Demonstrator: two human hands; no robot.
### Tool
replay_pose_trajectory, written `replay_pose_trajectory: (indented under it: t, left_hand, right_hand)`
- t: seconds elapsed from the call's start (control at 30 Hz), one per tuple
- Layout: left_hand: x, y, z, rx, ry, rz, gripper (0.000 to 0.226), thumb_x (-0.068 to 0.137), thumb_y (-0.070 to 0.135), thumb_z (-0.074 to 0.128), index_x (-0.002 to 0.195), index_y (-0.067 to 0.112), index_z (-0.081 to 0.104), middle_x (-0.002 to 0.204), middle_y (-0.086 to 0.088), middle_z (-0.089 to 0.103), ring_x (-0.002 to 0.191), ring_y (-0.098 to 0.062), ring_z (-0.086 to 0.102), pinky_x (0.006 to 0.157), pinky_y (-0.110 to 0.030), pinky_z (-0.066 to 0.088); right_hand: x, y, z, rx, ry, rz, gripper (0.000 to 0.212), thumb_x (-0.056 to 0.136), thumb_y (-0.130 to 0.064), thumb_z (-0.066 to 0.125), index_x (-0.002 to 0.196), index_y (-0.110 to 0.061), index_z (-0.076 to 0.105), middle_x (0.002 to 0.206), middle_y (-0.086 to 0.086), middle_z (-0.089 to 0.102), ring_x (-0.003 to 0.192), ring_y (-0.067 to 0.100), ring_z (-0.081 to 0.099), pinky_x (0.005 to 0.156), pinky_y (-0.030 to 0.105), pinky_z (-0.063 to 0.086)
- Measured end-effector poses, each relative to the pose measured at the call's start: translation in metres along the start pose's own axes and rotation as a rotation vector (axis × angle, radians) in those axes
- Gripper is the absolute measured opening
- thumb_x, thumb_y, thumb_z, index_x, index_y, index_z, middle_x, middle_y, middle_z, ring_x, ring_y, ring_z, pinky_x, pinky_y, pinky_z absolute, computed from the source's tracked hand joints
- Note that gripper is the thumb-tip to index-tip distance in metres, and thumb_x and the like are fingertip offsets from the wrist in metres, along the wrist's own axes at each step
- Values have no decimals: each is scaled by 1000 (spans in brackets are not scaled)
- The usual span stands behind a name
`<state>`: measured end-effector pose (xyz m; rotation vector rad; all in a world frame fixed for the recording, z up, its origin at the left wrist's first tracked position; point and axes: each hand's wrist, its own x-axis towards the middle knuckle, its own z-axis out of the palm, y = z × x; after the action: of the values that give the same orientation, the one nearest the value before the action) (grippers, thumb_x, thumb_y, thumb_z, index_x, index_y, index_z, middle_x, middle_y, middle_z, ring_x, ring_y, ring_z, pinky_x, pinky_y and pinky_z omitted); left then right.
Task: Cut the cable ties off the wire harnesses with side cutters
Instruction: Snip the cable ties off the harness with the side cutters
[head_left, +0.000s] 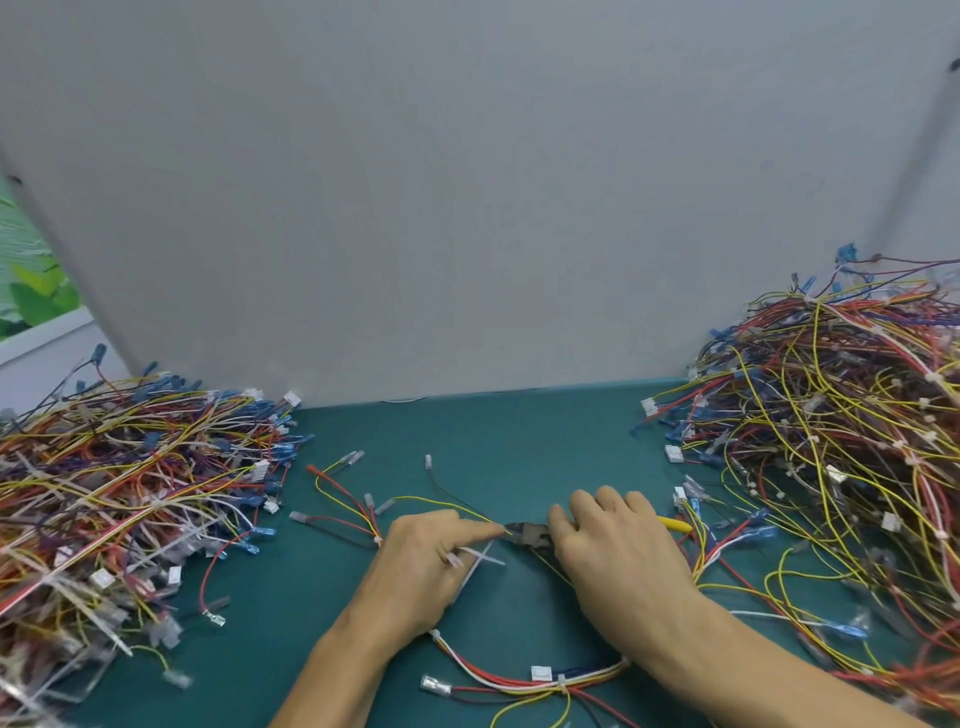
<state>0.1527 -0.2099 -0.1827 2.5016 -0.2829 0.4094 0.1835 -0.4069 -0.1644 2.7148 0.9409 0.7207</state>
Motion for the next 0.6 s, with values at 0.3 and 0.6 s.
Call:
replay_pose_trajectory:
  t: [0.3, 0.6]
  left_hand:
    - [-1, -3, 5, -208, 149, -185, 18, 75, 7, 78, 78, 25, 79, 69, 19, 68, 73, 3, 62, 65, -7, 41]
    - [1, -2, 4, -248, 136, -223, 25, 74, 8, 78, 72, 33, 75, 71, 20, 69, 72, 1, 64, 65, -9, 43]
  right_hand:
    - [-2, -3, 2, -47, 38, -56, 17, 53, -13, 76, 67, -13, 66, 58, 4, 52, 51, 24, 49, 48, 32, 34]
    - [-5, -6, -1, -117, 119, -73, 20, 72, -9, 50, 78, -10, 70, 63, 6, 52, 57, 24, 48, 53, 35, 37]
